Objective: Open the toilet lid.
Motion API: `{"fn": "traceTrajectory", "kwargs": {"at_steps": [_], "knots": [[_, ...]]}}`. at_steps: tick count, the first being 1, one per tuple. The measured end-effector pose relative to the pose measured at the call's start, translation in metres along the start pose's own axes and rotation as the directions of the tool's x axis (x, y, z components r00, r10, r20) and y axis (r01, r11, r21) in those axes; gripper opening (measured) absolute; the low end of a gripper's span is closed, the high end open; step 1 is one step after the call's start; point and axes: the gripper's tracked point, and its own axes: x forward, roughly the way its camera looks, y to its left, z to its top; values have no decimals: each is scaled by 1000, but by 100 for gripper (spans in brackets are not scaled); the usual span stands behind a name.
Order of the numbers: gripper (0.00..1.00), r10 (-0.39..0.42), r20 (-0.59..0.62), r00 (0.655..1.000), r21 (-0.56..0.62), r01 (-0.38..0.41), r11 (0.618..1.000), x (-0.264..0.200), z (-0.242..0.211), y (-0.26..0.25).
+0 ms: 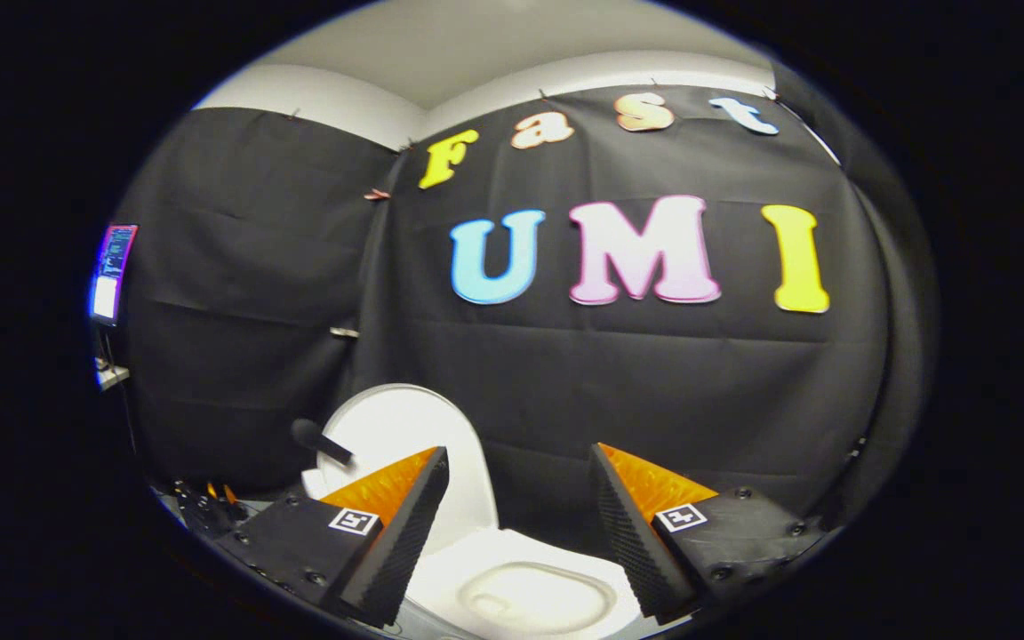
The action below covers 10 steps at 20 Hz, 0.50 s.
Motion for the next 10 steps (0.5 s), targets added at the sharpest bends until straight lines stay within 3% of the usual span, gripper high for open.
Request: {"fn": "traceTrajectory", "kwargs": {"at_steps": [6, 10], "knots": [[97, -213, 28, 977, 20, 213, 977, -58, -25, -101], [98, -294, 38, 955, 15, 293, 956, -82, -43, -147]]}}
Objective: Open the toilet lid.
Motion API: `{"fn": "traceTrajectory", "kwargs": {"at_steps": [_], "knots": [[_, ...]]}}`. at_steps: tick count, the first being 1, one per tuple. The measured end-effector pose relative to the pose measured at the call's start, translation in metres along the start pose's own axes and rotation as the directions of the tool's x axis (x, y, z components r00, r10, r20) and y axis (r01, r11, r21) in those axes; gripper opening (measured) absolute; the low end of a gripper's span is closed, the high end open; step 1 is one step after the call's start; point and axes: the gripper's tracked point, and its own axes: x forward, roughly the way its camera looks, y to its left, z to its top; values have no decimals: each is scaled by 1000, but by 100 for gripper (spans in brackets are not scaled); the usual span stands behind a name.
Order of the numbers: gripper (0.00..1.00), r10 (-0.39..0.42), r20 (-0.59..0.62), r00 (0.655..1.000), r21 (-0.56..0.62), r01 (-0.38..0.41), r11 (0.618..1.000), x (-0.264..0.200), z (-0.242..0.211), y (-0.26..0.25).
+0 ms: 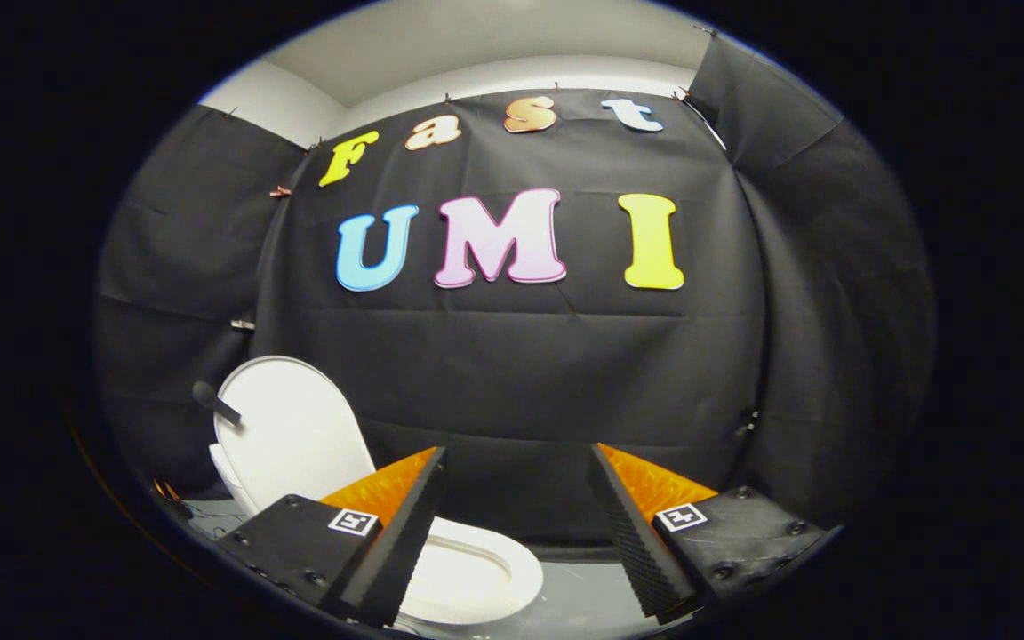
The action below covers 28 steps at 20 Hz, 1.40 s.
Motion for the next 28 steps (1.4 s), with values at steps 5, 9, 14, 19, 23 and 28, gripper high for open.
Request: {"fn": "traceTrajectory", "kwargs": {"at_steps": [5, 9, 14, 19, 23, 28], "knots": [[97, -52, 39, 998, -41, 53, 998, -13, -4, -37], [97, -59, 22, 998, 0, 59, 998, -17, -10, -43], [97, -37, 40, 999, -21, 38, 999, -15, -3, -36], [97, -26, 39, 999, -42, 27, 999, -17, -2, -32], [97, -30, 36, 999, -41, 31, 999, -17, -3, -34], [97, -41, 18, 999, -31, 41, 999, -16, -7, -40]]}}
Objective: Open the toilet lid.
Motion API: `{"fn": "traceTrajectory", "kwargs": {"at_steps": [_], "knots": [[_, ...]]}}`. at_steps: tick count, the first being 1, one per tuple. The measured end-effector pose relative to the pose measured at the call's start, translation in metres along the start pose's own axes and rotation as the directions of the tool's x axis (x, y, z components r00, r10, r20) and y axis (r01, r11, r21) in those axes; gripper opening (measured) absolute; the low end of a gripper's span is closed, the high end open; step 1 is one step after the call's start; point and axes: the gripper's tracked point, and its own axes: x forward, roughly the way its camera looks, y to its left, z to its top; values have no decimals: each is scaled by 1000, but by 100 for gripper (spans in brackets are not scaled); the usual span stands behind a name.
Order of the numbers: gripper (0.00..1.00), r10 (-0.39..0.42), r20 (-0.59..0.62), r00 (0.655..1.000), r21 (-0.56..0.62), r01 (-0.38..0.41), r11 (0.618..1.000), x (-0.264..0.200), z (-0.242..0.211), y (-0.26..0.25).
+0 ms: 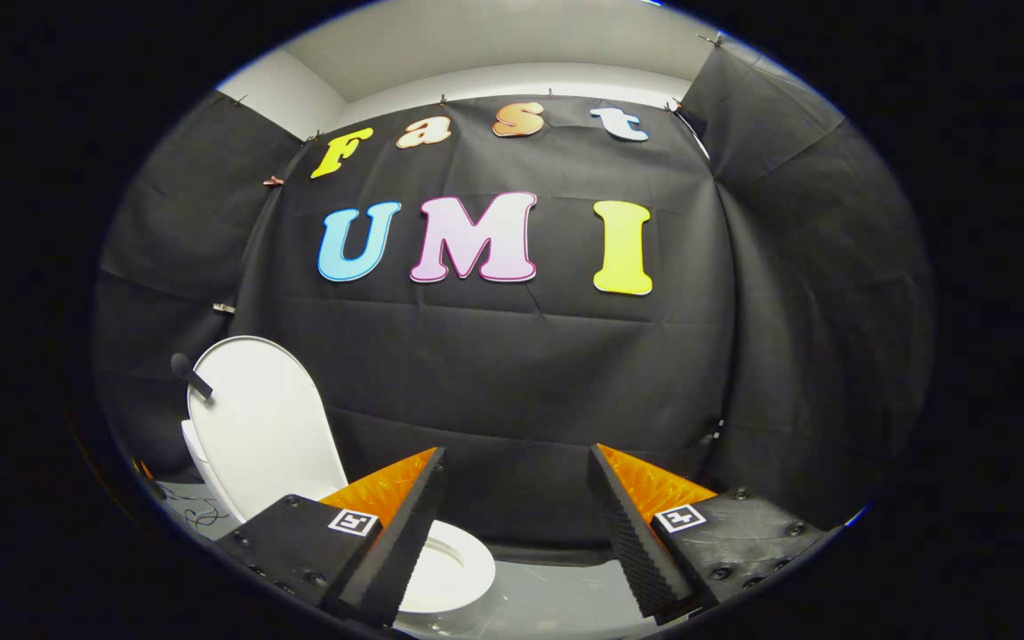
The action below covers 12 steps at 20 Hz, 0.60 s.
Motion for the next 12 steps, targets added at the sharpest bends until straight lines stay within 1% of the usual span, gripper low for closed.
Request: {"fn": "traceTrajectory", "kwargs": {"at_steps": [6, 9, 12], "knots": [[97, -29, 2, 1000, 11, 29, 1000, 1, 1, -16], [97, -30, -2, 1000, 19, 30, 999, 2, 0, -16], [97, -26, -4, 1000, 4, 26, 1000, 3, 0, -15]]}}
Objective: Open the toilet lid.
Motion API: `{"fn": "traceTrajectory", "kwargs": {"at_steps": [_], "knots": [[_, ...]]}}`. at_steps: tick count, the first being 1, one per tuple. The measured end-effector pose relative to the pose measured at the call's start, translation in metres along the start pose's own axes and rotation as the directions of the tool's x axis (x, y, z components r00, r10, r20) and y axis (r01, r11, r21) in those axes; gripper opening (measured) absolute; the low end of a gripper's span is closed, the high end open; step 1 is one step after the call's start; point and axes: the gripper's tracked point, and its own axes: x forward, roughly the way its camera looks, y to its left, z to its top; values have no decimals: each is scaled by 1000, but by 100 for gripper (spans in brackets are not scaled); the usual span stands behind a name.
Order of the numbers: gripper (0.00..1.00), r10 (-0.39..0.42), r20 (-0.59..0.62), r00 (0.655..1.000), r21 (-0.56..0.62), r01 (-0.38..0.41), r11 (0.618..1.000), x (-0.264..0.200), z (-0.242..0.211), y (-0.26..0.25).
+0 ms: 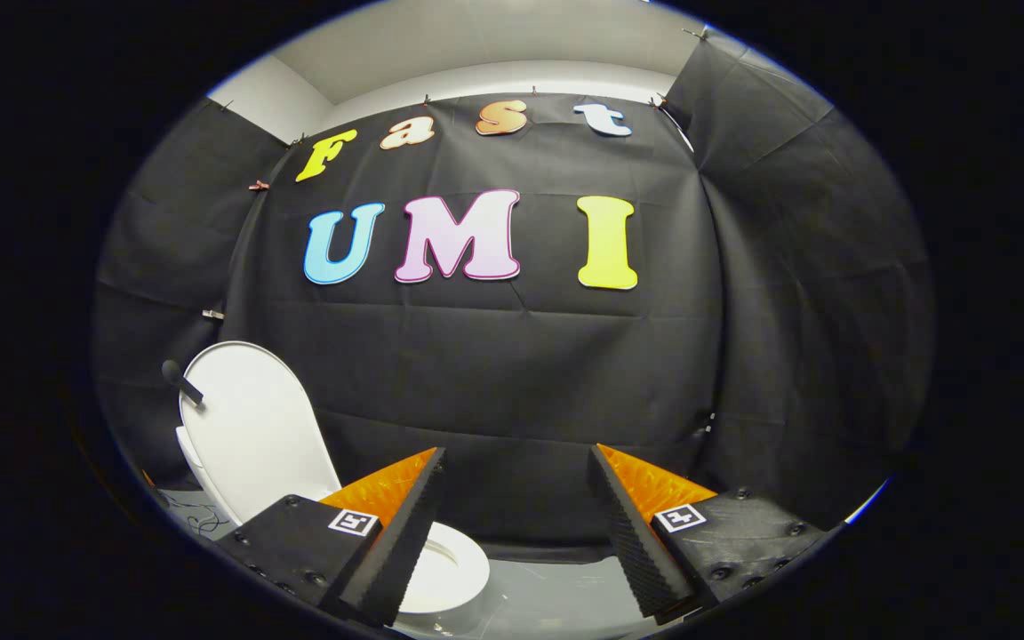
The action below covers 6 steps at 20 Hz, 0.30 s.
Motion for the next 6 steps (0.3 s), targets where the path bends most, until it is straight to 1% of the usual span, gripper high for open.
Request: {"fn": "traceTrajectory", "kwargs": {"at_steps": [6], "knots": [[97, 7, 3, 1000, -6, -7, 1000, -1, 1, 1]]}}
